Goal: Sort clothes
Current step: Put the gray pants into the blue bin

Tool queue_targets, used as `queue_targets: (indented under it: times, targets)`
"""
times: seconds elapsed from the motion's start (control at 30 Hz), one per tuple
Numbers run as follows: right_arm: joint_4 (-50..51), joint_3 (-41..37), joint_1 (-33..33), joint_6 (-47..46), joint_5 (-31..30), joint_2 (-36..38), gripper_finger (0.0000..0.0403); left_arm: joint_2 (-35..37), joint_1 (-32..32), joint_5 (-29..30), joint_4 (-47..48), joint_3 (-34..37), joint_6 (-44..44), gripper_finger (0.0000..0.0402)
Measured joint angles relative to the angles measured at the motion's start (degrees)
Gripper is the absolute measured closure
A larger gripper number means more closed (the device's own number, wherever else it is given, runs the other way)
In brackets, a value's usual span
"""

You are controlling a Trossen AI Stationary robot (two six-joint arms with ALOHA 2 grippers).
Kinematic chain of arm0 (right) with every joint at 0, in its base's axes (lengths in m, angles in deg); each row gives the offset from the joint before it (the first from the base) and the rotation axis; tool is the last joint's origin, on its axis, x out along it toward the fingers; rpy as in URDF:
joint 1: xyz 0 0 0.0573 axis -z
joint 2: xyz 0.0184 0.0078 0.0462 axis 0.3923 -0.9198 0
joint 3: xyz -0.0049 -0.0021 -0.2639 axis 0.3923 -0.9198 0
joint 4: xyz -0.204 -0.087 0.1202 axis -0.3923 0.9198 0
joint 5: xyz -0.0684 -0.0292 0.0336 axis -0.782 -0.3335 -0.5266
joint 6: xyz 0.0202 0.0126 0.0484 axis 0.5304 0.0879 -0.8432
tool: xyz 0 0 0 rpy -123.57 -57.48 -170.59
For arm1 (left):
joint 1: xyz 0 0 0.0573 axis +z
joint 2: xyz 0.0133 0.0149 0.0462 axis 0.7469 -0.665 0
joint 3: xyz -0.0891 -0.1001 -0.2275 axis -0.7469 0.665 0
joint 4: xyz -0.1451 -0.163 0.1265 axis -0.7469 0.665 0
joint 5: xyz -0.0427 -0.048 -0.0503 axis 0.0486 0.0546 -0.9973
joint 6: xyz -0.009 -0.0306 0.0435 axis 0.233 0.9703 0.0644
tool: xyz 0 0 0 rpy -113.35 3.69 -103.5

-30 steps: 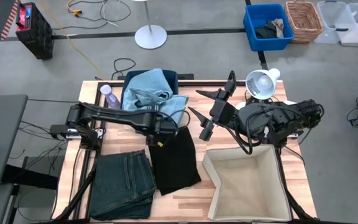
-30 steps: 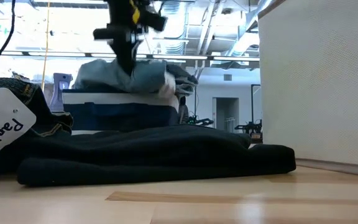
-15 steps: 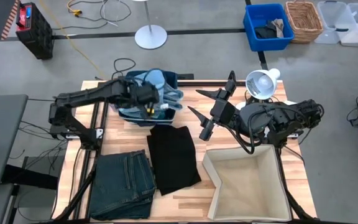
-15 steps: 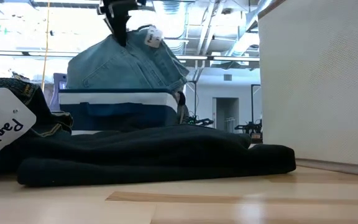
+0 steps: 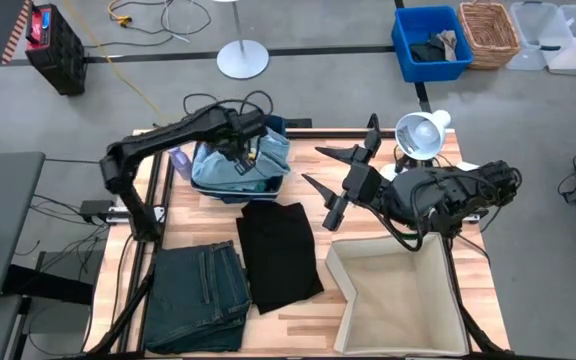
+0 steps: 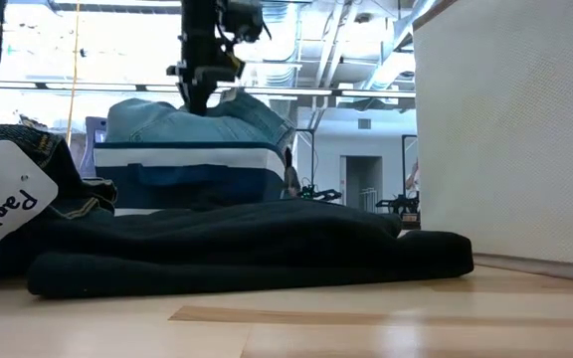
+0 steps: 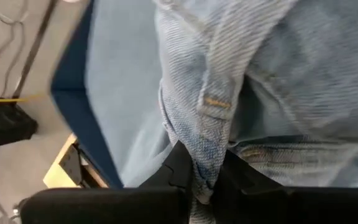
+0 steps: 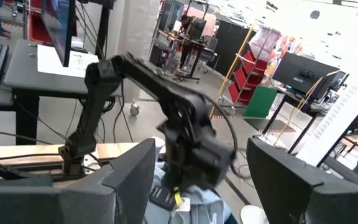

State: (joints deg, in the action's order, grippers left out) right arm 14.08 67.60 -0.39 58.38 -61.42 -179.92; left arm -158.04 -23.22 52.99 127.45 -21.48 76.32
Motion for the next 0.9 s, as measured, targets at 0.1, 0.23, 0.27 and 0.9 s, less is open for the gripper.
queue_targets:
  times: [0.1,0.23,0.27,0.9]
  targets:
    - [-0.3,0.0,-0.2,0.0,0.0,0.0,0.0133,-3.0,1.3,-3.5,-0.7,0.0,-2.0,0.0372]
    - [-0.3,0.0,-0.7,0.0,0.0,0.0,0.0133,-6.5,2.2,-4.0,-0.7,0.0,-3.9,0.0357]
    - [-0.3,0.0,-0.7,0.0,0.0,0.0,0.0133,-7.1,2.4,-4.0,-0.6,0.0,-3.9,0.0355]
    - [-0.3,0.0,-0.7,0.0,0.0,0.0,0.0133,11.4,1.2,-5.8,-1.5,-6.8,-0.7,0.0149]
